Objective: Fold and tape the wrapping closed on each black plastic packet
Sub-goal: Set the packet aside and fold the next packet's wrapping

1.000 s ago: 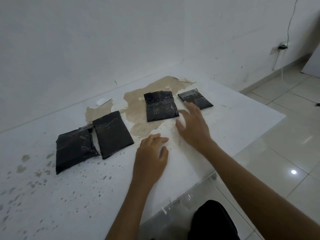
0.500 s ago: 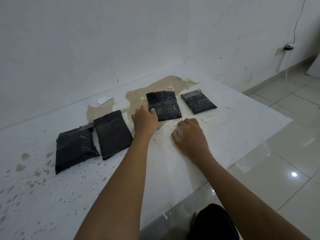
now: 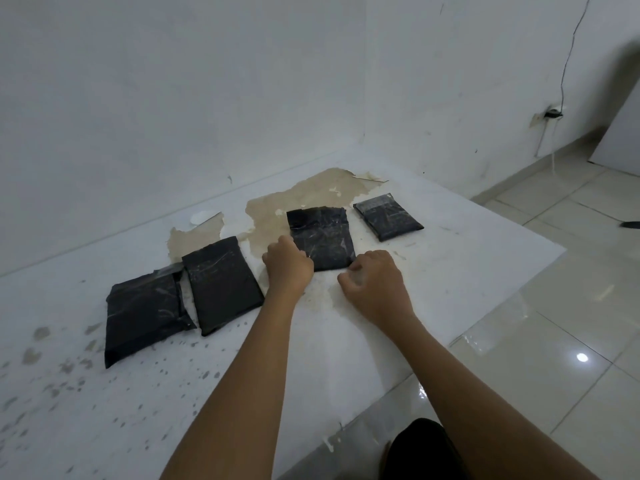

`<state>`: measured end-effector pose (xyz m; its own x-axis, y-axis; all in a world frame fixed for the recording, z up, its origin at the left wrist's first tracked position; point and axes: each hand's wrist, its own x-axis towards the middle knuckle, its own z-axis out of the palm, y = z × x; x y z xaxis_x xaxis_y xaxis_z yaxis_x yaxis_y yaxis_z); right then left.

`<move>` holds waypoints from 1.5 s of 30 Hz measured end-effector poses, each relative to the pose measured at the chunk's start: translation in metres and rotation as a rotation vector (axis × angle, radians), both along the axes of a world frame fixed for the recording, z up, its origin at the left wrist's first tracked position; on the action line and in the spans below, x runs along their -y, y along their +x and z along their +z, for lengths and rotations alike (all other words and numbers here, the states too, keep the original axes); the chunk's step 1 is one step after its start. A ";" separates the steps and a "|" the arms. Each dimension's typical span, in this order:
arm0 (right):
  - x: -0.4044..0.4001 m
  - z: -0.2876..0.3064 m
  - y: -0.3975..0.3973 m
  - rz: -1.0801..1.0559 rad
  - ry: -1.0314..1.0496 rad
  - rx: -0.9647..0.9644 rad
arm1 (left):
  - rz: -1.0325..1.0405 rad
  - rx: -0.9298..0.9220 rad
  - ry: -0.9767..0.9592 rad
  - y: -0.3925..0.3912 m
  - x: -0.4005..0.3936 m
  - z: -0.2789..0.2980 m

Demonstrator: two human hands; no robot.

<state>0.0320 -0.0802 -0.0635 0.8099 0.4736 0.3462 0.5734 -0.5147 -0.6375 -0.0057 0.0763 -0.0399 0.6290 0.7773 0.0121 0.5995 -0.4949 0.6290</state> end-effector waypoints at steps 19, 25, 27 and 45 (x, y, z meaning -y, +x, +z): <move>0.019 0.042 -0.060 0.445 0.446 -1.066 | 0.147 0.668 -0.800 -0.138 0.047 0.005; 0.011 0.028 -0.078 0.378 0.478 -0.973 | 0.221 0.686 -0.793 -0.144 0.053 -0.004; 0.008 0.024 -0.078 0.327 0.458 -0.981 | 0.269 0.693 -0.843 -0.143 0.051 -0.005; 0.003 0.023 -0.088 0.137 0.557 -0.991 | 0.309 0.775 -0.947 -0.143 0.051 -0.003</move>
